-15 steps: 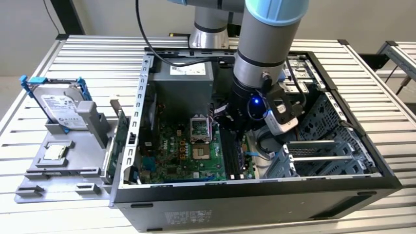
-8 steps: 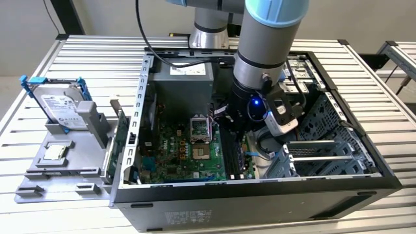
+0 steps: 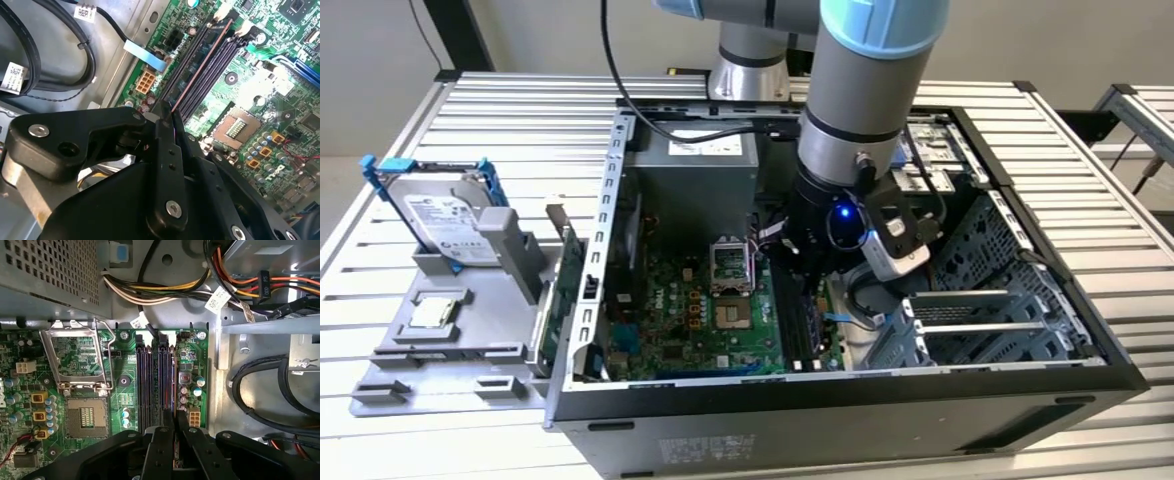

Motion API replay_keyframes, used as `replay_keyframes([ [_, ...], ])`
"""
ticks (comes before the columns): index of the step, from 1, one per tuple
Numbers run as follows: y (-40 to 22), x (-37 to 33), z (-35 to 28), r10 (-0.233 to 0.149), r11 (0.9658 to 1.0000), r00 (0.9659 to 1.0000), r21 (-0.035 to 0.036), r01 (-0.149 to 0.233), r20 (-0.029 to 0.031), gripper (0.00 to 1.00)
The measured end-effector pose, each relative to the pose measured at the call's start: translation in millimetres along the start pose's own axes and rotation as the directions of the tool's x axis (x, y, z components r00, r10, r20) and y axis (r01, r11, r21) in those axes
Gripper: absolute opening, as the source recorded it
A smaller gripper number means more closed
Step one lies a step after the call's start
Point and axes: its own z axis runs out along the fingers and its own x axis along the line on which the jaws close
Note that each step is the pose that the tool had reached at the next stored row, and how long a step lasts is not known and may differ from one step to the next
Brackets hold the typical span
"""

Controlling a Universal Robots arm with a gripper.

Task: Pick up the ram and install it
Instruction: 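Insert the ram into the slot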

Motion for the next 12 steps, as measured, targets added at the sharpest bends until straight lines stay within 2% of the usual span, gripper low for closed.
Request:
replay_keyframes([
  [6,5.0,0.3,8.7,0.000,0.9999,1.0000,0.0102,0.000,0.0002,0.00],
  [8,6.0,0.3,11.5,0.000,0.9999,1.0000,0.0114,0.000,0.0001,0.00],
  [9,6.0,0.3,11.7,0.000,0.9999,1.0000,0.0114,0.000,-0.0017,0.00],
  [12,6.1,0.4,12.0,0.000,0.9999,1.0000,0.0109,0.000,-0.0020,0.00],
])
